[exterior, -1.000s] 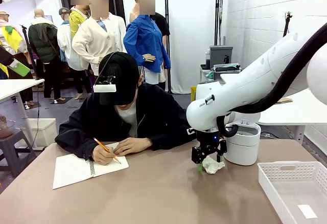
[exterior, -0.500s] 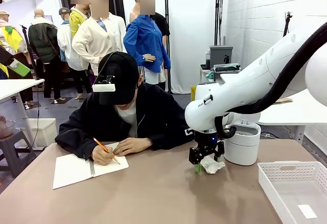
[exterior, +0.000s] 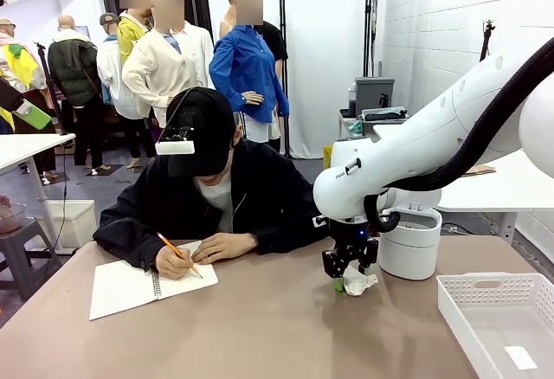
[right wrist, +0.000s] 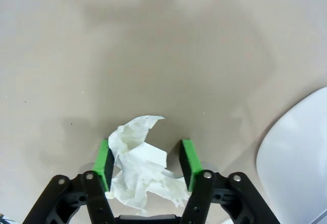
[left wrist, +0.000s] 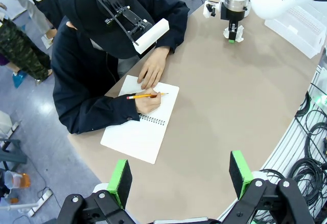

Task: Sort the paper based on its condition.
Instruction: If a person hands you a paper, place it in the Organizing basket , and if it's crumpled, put it in the Trash can.

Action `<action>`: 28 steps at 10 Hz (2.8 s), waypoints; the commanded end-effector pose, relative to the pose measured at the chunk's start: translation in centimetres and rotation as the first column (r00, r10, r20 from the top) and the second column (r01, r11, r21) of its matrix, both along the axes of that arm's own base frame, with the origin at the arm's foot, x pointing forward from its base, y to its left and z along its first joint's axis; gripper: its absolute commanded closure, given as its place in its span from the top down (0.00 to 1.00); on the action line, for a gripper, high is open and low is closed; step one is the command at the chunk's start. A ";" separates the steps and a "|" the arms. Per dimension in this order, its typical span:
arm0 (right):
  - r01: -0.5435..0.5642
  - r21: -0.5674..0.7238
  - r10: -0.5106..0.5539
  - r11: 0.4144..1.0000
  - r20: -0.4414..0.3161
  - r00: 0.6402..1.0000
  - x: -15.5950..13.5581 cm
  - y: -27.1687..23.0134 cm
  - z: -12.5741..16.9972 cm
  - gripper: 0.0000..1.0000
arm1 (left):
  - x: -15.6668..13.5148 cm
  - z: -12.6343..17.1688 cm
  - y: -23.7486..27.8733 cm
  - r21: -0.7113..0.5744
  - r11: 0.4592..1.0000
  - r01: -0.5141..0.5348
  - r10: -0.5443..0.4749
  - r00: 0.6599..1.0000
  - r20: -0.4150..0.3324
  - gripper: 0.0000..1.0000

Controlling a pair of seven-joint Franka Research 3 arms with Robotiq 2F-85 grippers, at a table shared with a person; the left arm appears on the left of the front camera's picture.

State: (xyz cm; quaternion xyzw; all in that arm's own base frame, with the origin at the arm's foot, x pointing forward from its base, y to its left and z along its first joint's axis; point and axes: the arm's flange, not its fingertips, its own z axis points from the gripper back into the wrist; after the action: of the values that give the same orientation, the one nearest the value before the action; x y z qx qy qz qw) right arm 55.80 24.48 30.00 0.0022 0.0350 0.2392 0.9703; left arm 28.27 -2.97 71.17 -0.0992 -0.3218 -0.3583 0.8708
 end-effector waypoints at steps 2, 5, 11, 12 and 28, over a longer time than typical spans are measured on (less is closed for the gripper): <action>0.010 0.016 -0.010 1.000 -0.001 1.000 -0.3 0.2 0.2 0.31 | 0.0 0.0 0.1 0.004 1.000 -0.007 0.007 1.000 0.001 1.00; 0.048 0.041 -0.046 0.998 -0.035 0.998 -2.1 2.0 3.0 0.31 | 0.0 0.0 0.1 0.004 1.000 -0.007 0.007 1.000 0.001 1.00; -0.062 0.118 0.048 0.991 0.117 0.992 -9.7 7.1 19.4 0.31 | 0.0 0.0 0.1 0.004 1.000 -0.007 0.007 1.000 0.001 1.00; -0.075 0.102 0.056 0.992 0.181 0.982 -10.6 7.3 21.7 0.31 | 0.0 0.0 0.1 0.004 1.000 -0.007 0.007 1.000 0.001 1.00; -0.039 -0.110 0.063 0.993 0.230 0.971 4.7 -13.3 22.9 0.31 | 0.0 0.0 0.1 0.004 1.000 -0.007 0.007 1.000 0.001 1.00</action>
State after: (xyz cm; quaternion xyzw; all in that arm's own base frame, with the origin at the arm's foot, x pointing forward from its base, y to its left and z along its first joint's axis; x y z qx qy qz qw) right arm 59.43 11.12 53.19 -0.0691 -0.0612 0.2548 0.9626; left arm 28.27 -2.95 71.17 -0.0993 -0.3218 -0.3581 0.8708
